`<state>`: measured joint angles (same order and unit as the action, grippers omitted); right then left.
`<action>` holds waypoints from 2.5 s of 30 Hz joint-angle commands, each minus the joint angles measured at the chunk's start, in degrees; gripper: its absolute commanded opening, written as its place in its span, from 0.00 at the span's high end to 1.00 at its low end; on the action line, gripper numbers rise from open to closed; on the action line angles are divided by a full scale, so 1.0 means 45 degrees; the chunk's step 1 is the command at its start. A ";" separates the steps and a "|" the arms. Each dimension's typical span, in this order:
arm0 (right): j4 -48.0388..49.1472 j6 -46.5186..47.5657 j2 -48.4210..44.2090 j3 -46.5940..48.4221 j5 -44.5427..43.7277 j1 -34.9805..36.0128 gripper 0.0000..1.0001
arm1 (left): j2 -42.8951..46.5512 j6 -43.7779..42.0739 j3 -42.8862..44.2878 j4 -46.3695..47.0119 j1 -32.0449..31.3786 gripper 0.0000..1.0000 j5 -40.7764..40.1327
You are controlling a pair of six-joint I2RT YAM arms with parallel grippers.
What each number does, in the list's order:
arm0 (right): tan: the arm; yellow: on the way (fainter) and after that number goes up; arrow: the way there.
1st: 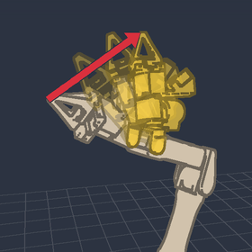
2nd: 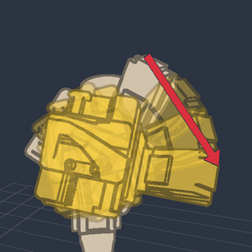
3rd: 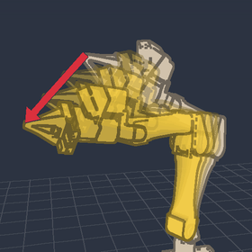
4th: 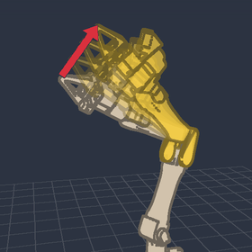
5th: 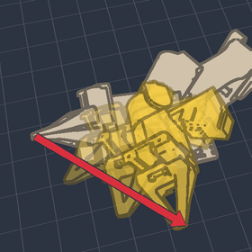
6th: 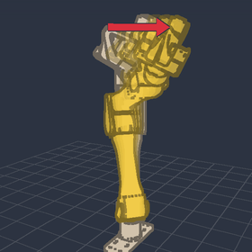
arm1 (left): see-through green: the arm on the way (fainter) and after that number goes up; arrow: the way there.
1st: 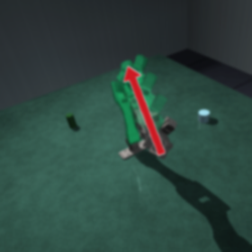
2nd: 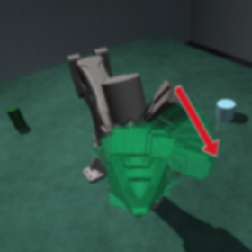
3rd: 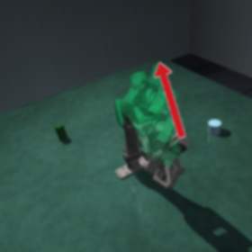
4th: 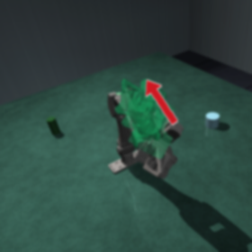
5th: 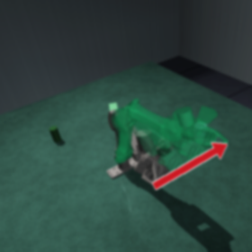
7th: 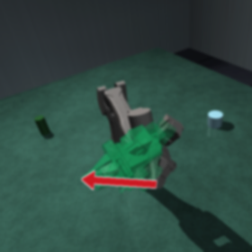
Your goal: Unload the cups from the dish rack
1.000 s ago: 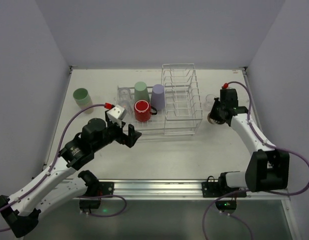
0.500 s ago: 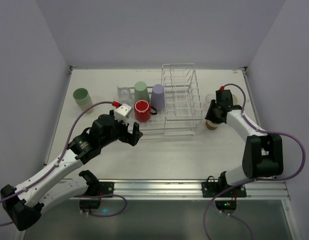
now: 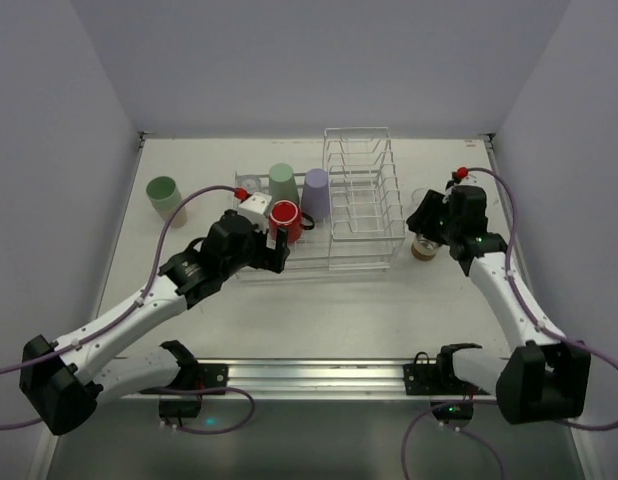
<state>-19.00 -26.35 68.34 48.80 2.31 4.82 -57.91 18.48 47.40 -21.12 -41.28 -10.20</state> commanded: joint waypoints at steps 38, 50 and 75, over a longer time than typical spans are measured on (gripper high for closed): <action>0.3696 -0.1645 -0.7022 -0.3383 0.2574 0.0023 0.01 | -0.6799 -0.3639 0.2555 0.4792 0.2395 0.00 0.1914; 0.3794 -0.1625 -0.6865 -0.3402 0.2710 0.0003 0.01 | -0.6467 -0.2974 0.0913 0.6002 0.2395 0.00 0.2168; 0.3715 -0.1625 -0.6670 -0.3187 0.3296 0.0023 0.01 | -0.6896 -0.3364 0.0756 0.6004 0.2298 0.00 0.0860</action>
<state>-4.03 -33.43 38.13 33.58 13.04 4.69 -88.29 3.42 51.42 10.98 -31.29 -3.20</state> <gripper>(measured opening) 0.989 0.997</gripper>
